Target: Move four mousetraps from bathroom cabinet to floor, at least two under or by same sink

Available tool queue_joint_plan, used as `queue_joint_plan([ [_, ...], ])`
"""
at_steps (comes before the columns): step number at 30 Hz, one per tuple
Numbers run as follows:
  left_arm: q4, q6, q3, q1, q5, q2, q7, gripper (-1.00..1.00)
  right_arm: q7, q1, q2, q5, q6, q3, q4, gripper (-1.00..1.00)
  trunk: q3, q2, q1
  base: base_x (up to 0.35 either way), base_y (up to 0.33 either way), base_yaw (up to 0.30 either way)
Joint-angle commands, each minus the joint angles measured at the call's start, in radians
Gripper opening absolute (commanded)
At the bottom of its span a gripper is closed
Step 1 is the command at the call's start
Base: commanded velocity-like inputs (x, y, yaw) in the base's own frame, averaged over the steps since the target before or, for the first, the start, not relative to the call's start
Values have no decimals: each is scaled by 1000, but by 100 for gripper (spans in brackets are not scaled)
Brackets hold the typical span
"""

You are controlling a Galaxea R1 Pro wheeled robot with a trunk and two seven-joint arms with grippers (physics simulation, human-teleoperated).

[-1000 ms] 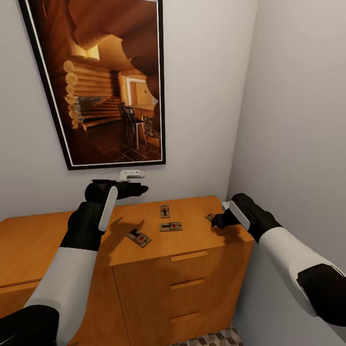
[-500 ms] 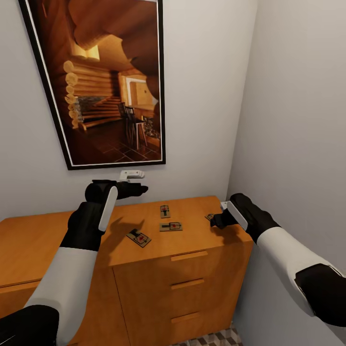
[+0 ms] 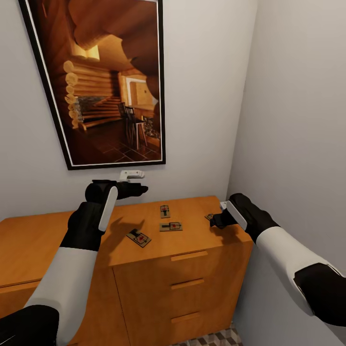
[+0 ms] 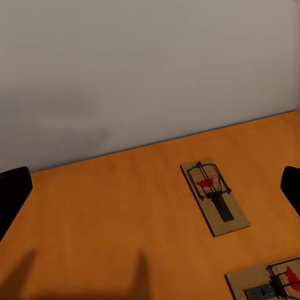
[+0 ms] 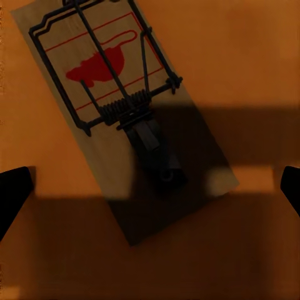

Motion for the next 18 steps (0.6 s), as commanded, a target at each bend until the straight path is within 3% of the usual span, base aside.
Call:
queue_joint_plan([
  [1, -1, 4, 0, -1, 5, 0, 2, 100, -6, 4, -1, -36, 2, 7, 1, 100, -1, 0, 0, 0, 0, 0],
  [18, -1, 4, 0, -1, 12, 0, 3, 100, -7, 3, -2, -31, 2, 7, 3, 100, -1, 0, 0, 0, 0, 0],
])
